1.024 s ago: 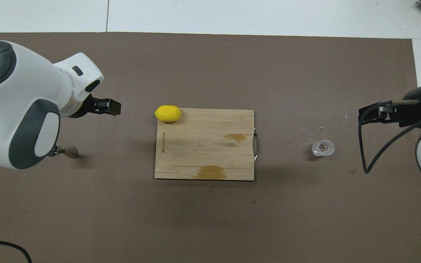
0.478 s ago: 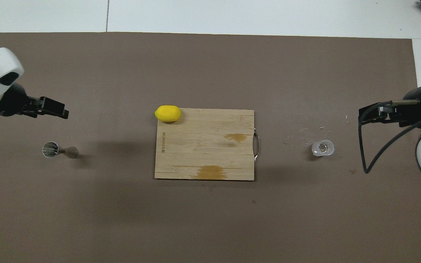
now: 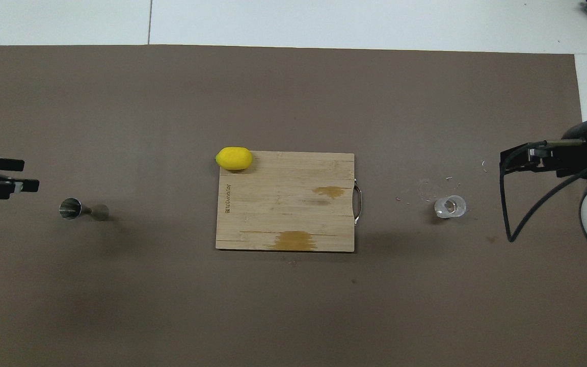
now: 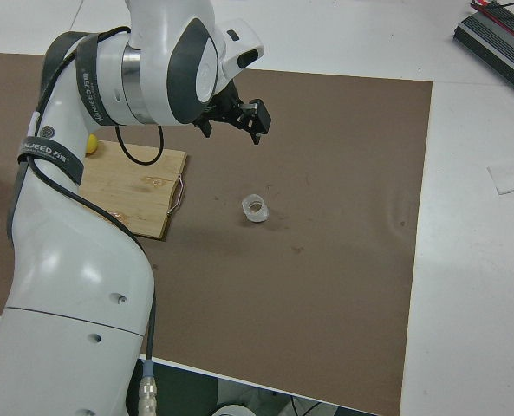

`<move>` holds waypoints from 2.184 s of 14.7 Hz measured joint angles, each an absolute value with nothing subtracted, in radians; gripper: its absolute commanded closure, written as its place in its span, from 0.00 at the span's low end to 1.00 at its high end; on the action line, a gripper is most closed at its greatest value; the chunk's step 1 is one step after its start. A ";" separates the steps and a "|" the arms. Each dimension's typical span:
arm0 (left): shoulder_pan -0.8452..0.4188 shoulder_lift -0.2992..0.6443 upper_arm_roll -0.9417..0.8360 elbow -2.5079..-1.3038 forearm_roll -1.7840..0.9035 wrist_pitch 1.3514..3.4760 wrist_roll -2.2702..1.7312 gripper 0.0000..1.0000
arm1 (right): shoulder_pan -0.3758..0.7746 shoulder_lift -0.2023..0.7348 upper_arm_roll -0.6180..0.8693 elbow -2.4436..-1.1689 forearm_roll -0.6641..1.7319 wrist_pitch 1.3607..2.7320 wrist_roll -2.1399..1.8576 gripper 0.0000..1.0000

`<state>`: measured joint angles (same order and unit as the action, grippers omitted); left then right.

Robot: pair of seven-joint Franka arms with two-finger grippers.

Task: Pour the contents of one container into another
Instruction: 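Lower the left gripper onto the small metal cup and grasp it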

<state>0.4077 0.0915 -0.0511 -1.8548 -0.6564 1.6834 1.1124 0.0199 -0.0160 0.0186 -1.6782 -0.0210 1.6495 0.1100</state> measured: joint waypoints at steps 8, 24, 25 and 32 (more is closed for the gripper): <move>0.587 0.290 -0.050 -1.836 -0.804 1.498 1.424 0.00 | 0.020 -0.016 0.019 -1.678 -0.021 1.649 0.110 0.00; 0.668 0.393 -0.069 -1.993 -0.982 1.432 2.181 0.00 | 0.020 -0.016 0.019 -1.678 -0.021 1.649 0.110 0.00; 0.664 0.405 -0.069 -1.995 -1.003 1.423 2.195 0.00 | 0.020 -0.016 0.019 -1.678 -0.021 1.649 0.110 0.00; 0.639 0.456 -0.069 -1.994 -1.060 1.361 2.280 0.00 | 0.020 -0.016 0.019 -1.678 -0.021 1.649 0.110 0.00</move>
<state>0.6392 0.4563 -0.0686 -1.9938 -1.0603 1.3606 2.2801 0.0199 -0.0160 0.0186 -1.6782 -0.0209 1.6494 0.1100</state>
